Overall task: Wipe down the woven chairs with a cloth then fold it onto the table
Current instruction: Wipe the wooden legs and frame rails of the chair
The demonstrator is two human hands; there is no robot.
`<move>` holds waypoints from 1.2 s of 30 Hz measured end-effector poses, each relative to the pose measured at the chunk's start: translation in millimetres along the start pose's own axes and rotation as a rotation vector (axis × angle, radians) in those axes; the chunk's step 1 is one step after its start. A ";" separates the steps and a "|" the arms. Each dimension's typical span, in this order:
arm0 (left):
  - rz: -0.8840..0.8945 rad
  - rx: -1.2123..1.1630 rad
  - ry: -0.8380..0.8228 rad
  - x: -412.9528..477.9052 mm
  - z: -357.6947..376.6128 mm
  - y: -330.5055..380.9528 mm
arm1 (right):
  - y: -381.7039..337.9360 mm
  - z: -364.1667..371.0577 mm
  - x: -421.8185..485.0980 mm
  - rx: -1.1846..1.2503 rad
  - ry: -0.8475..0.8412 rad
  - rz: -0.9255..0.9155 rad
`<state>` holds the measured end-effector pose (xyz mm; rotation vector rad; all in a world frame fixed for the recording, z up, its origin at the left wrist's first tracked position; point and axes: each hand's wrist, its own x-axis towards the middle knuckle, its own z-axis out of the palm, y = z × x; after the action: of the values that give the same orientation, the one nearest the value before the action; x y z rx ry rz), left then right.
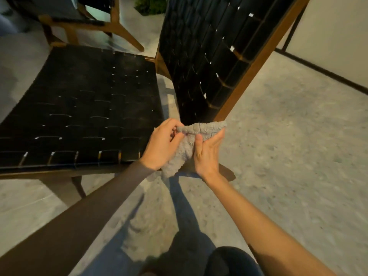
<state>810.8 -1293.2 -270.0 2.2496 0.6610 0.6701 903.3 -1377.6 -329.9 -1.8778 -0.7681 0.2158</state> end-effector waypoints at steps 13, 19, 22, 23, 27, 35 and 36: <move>-0.015 0.340 -0.195 -31.4 -3.8 -18.2 | 22.2 0.3 -48.5 0.011 -0.038 0.058; -0.162 0.334 0.064 -30.7 -42.3 -8.1 | -19.7 -11.6 -56.4 -0.026 0.126 -0.405; -0.306 0.340 0.141 -31.3 -54.1 -18.5 | -24.0 -1.5 -45.3 -0.303 -0.031 -0.499; -0.340 0.334 0.116 -34.1 -55.1 -22.7 | -20.8 4.1 -45.7 -0.467 -0.076 -0.551; -0.399 0.315 0.008 -51.5 -60.5 -35.6 | -5.2 28.6 -58.4 -0.642 -0.214 -0.551; -0.481 0.387 0.048 -75.1 -78.3 -39.9 | -9.1 36.1 -59.2 -0.299 -0.290 -0.392; -0.484 0.407 0.043 -77.2 -79.3 -40.4 | -10.1 36.0 -56.9 -0.270 -0.302 -0.385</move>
<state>693.8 -1278.5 -270.4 2.2956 1.4095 0.3632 837.7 -1381.6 -347.8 -1.9249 -1.4058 0.1578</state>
